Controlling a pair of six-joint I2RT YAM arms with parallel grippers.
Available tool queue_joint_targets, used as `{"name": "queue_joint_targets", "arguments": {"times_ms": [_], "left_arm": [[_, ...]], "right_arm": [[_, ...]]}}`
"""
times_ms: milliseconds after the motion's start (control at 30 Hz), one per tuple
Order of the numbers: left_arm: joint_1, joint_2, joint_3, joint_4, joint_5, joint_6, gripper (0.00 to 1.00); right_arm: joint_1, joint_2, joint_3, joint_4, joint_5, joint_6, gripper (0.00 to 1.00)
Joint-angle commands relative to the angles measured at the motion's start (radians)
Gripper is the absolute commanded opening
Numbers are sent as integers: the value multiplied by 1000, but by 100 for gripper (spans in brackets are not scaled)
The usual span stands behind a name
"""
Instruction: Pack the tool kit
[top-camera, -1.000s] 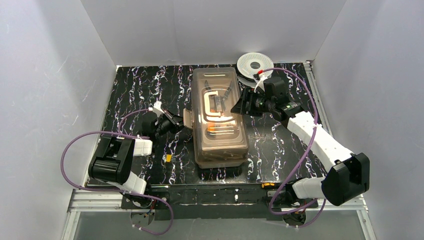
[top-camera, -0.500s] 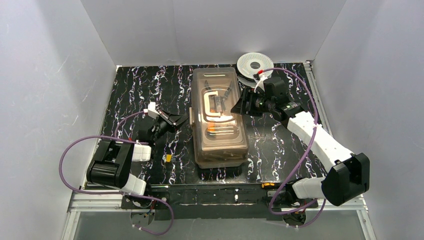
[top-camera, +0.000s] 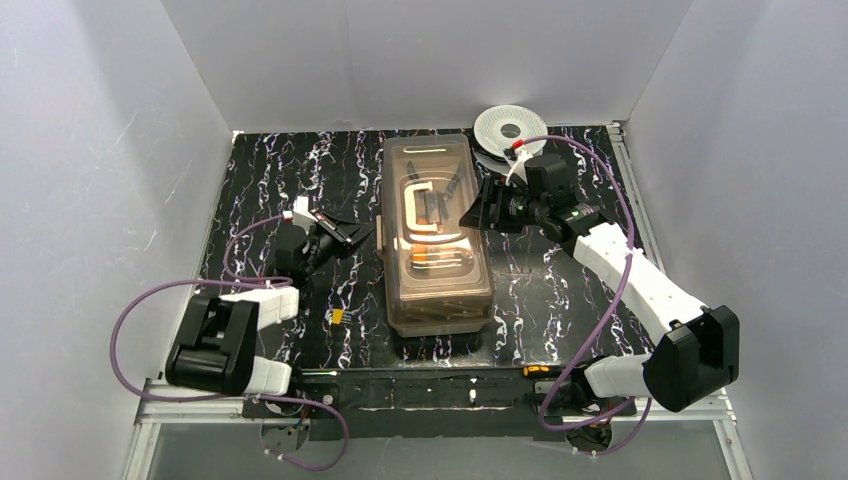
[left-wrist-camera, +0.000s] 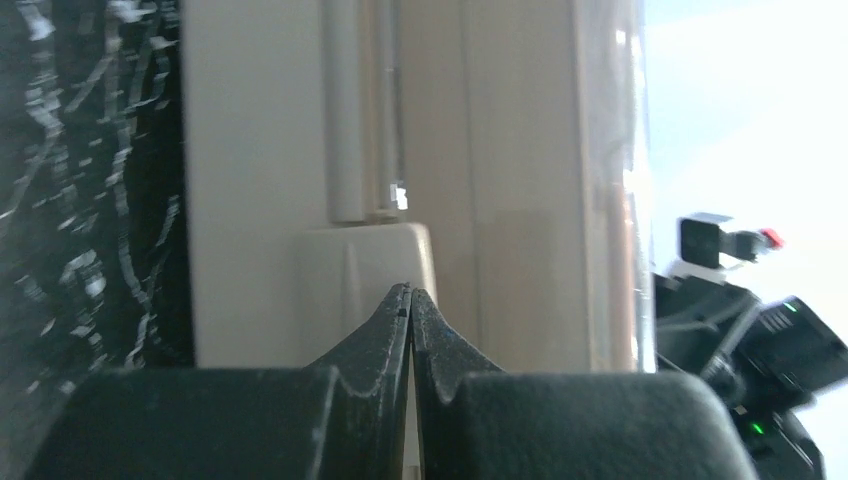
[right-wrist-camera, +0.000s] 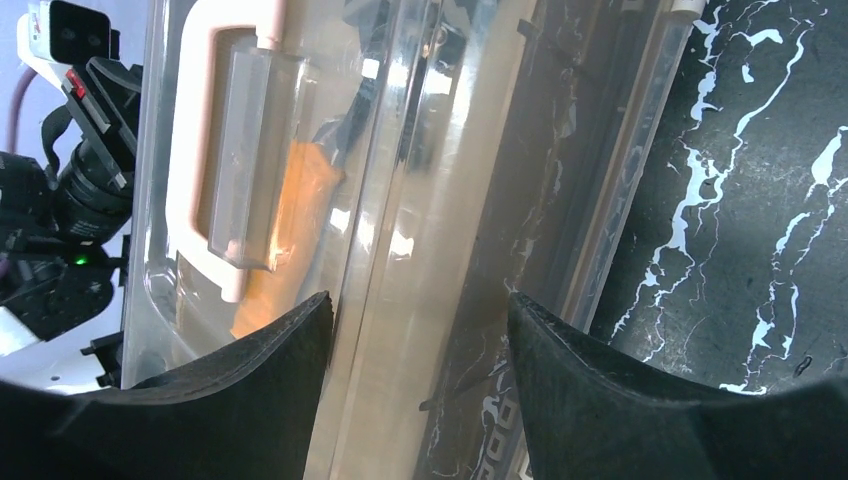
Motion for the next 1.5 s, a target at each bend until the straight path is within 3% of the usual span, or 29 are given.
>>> {"name": "queue_joint_targets", "arguments": {"times_ms": [0,167,267,367,500,533,600,800,1067,1333,1467], "left_arm": [[-13,-122,38,-541,-132,171,3],[-10,-57,96,-633,-80,194,5],[-10,81,131,-537,38,166,5],[-10,213,103,-201,168,48,3],[-8,458,86,394,255,-269,0],[-10,525,100,470,270,-321,0],[-9,565,120,480,289,-319,0],[-10,453,83,479,274,-281,0],[-9,290,50,481,292,-391,0],[-10,261,45,473,285,-367,0],[-10,218,79,296,297,-259,0]], "right_arm": [[8,6,28,-50,2,-32,71],[8,3,29,-50,2,-32,71],[8,7,30,-50,-2,-31,71],[8,7,28,-48,-6,-30,71],[8,9,29,-47,-8,-29,71],[8,9,32,-48,-8,-28,71],[8,9,36,-51,-6,-27,71],[8,12,37,-52,-5,-31,71],[8,17,41,-50,-8,-32,71],[8,13,44,-56,-11,-30,71],[8,25,54,-68,-13,-34,71]]}}
